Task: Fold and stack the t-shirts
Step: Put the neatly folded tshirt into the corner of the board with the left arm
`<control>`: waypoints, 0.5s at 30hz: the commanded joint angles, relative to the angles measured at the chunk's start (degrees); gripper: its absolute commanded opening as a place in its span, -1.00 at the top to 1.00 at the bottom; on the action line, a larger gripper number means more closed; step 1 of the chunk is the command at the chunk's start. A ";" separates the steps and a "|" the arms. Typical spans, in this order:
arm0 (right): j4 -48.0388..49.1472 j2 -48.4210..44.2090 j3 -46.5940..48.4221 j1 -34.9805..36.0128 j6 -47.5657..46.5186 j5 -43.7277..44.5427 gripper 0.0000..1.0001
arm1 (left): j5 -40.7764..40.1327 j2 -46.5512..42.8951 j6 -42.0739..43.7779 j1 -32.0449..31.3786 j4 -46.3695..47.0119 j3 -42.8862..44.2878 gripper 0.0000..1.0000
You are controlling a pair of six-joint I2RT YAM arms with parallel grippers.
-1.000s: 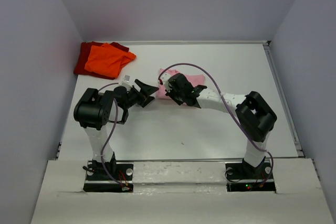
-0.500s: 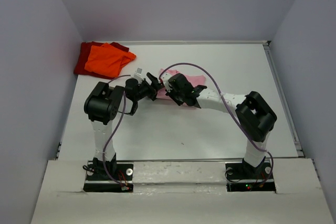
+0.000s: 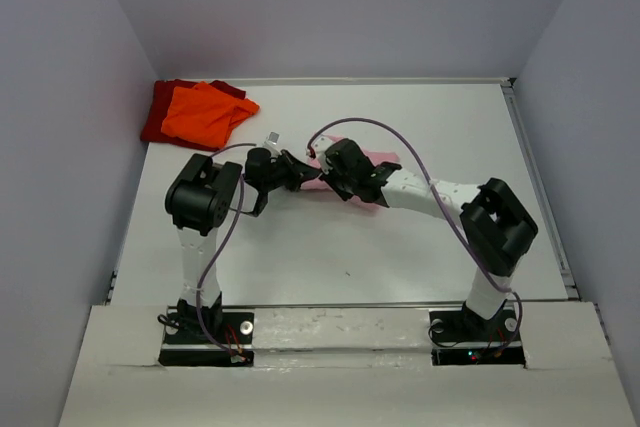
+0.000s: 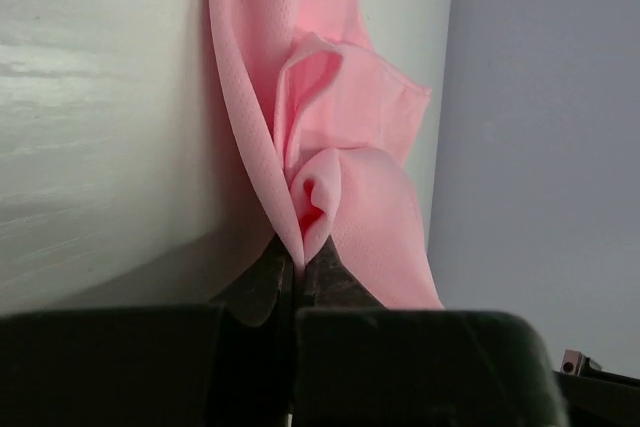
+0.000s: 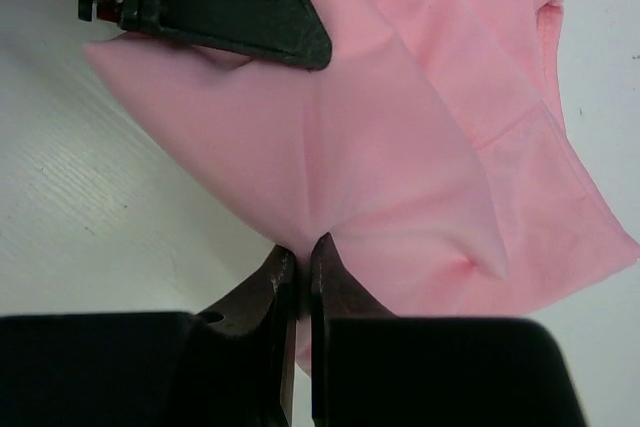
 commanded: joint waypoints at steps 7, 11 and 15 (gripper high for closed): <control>1.88 -12.60 -9.31 1.06 14.41 -0.63 -0.99 | -3.81 -1.14 15.15 0.44 -22.96 14.64 1.00; 4.97 -17.80 -15.64 3.70 17.04 -2.21 -1.00 | -3.81 2.46 23.76 3.60 -38.47 28.28 1.00; 8.30 -21.58 -20.73 5.63 21.79 -5.20 -0.99 | -8.72 8.52 37.28 7.21 -60.94 50.75 1.00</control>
